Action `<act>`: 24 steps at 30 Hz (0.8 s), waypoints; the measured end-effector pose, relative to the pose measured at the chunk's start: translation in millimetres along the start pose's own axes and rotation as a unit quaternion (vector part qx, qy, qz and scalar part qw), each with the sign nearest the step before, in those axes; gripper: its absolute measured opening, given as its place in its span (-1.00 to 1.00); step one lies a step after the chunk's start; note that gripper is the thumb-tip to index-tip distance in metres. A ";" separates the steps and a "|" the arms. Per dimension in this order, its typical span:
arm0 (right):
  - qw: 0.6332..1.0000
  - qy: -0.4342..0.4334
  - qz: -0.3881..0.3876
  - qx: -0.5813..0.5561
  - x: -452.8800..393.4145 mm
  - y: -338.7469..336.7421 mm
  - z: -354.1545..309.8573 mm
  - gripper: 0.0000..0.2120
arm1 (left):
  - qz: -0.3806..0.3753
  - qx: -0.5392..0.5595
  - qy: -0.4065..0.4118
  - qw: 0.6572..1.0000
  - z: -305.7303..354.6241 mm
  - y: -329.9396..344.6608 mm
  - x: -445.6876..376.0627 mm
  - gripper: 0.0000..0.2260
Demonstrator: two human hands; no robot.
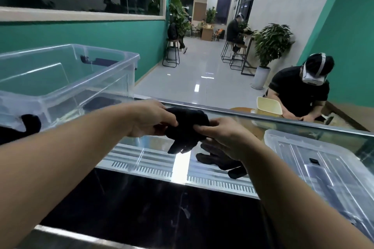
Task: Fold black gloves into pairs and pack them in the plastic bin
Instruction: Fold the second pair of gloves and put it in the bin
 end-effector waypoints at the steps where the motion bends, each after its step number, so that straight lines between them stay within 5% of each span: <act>1: 1.000 -0.013 -0.002 -0.001 0.0 1.2 -9.9 -0.92 | 0.012 -0.011 0.010 1.000 10.9 -6.2 2.7 -0.95; 8: 1.000 -0.002 0.005 -0.005 -1.9 15.9 -70.7 -0.90 | 0.091 -0.094 0.068 0.989 87.0 -58.9 26.2 -0.84; 13: 0.998 -0.046 0.033 0.004 -9.2 41.7 -116.2 -0.88 | 0.112 -0.096 0.088 0.985 112.7 -101.4 46.4 -0.94; 18: 0.990 -0.033 -0.025 -0.138 -20.3 91.6 -129.8 -0.83 | 0.096 0.013 0.075 0.992 100.8 -137.9 53.9 -0.93; 24: 0.934 -0.088 -0.067 -0.339 -38.0 137.3 -151.0 -0.80 | 0.099 0.101 0.082 0.987 86.4 -180.0 59.3 -0.91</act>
Point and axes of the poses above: each hand's wrist, its own x-axis away from the middle knuckle, its own y-axis out of the palm, z = x × y, the point moved 9 cm from there along -x, towards the middle knuckle, and after that the axes turned 12 degrees about -x, right-handed, at the moved point
